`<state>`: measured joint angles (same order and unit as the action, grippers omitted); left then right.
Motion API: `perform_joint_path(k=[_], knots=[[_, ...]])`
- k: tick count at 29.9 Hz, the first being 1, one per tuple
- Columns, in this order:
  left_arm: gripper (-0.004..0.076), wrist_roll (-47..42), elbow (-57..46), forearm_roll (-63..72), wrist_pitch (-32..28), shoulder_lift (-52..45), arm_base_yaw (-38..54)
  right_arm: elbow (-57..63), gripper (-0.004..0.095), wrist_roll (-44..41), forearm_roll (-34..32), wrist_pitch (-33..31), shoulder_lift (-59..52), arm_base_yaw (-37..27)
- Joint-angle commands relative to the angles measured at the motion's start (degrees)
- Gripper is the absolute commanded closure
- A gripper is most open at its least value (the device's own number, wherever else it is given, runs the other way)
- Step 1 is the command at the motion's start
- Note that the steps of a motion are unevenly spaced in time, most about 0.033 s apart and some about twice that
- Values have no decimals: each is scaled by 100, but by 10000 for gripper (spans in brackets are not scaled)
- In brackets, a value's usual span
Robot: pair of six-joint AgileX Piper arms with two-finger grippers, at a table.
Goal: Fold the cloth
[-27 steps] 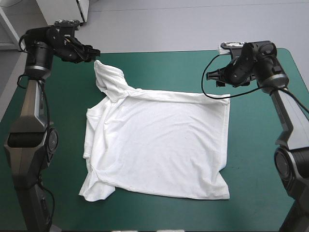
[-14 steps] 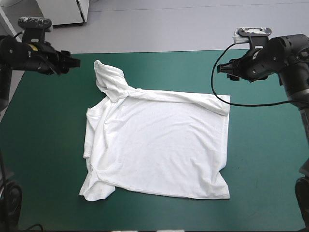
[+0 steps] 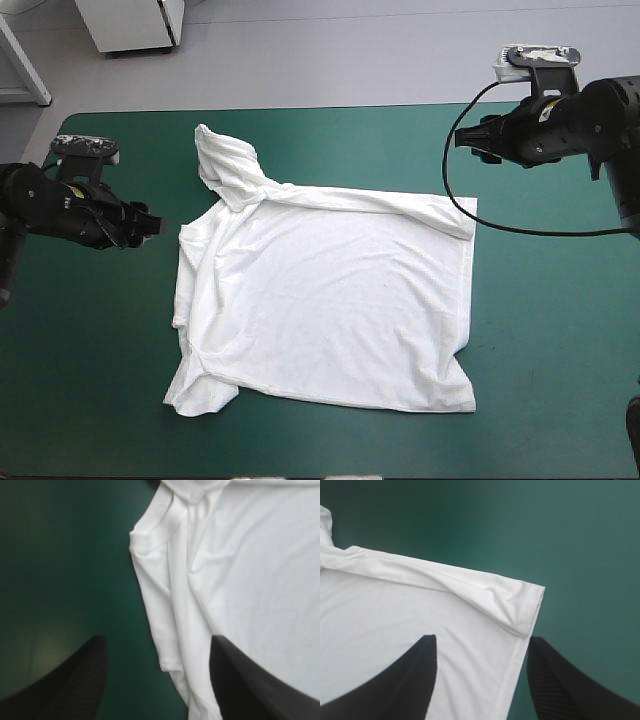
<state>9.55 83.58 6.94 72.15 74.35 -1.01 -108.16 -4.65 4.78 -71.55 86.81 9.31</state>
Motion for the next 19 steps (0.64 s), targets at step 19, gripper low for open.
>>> perform_joint_path(k=[19], knots=[[321,-322,-373,-2,-829,1797,-15,-155,398,89,-202,6,-221,-45]])
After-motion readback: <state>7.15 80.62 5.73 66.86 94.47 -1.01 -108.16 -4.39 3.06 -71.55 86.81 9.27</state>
